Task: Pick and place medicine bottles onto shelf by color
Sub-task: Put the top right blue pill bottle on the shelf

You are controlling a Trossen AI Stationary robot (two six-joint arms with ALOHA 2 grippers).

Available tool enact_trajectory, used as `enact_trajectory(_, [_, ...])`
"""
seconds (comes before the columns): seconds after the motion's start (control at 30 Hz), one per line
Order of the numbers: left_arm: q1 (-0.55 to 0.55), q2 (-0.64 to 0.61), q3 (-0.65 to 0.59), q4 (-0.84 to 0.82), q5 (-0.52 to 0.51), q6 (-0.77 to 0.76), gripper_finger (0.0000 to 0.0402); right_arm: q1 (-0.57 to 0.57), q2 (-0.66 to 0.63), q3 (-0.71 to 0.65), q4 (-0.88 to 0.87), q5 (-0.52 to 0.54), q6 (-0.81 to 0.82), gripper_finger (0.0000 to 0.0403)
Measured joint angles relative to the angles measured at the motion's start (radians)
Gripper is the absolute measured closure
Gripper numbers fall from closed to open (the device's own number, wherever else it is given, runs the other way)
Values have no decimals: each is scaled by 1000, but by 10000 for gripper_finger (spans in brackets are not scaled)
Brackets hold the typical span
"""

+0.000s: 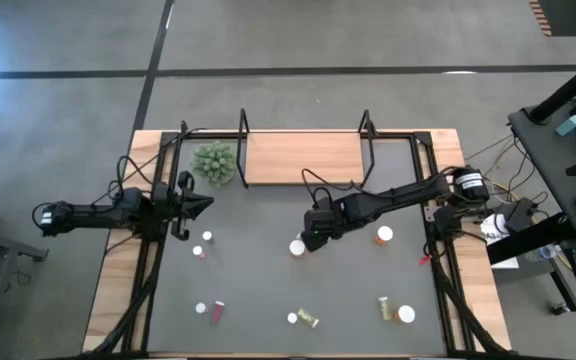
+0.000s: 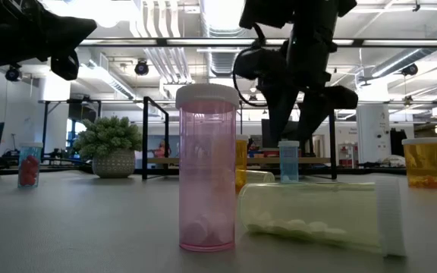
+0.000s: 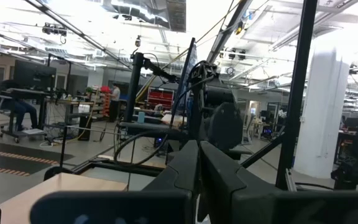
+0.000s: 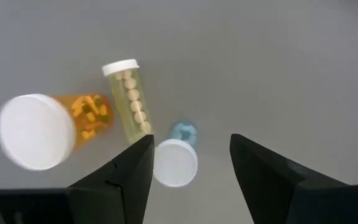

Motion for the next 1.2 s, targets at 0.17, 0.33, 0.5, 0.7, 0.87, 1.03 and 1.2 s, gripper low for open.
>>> enact_trajectory(0.17, [0,0,0,0,0,0,402,0,35,-1,6,-25,6,202])
enact_trajectory(0.33, [0,0,0,0,0,0,402,0,39,-1,8,-34,-3,202])
enact_trajectory(0.5, [0,0,0,0,0,0,402,0,40,-1,-2,-34,-2,202])
enact_trajectory(0.7, [0,0,0,0,0,0,402,0,41,-1,-4,-35,-3,226])
enact_trajectory(0.87, [0,0,0,0,0,0,402,2,41,-1,-2,-36,-3,270])
enact_trajectory(1.03, [0,0,0,0,0,0,402,2,41,-1,-1,-38,-2,297])
enact_trajectory(1.2, [0,0,0,0,0,0,402,-1,41,4,-9,-37,-3,290])
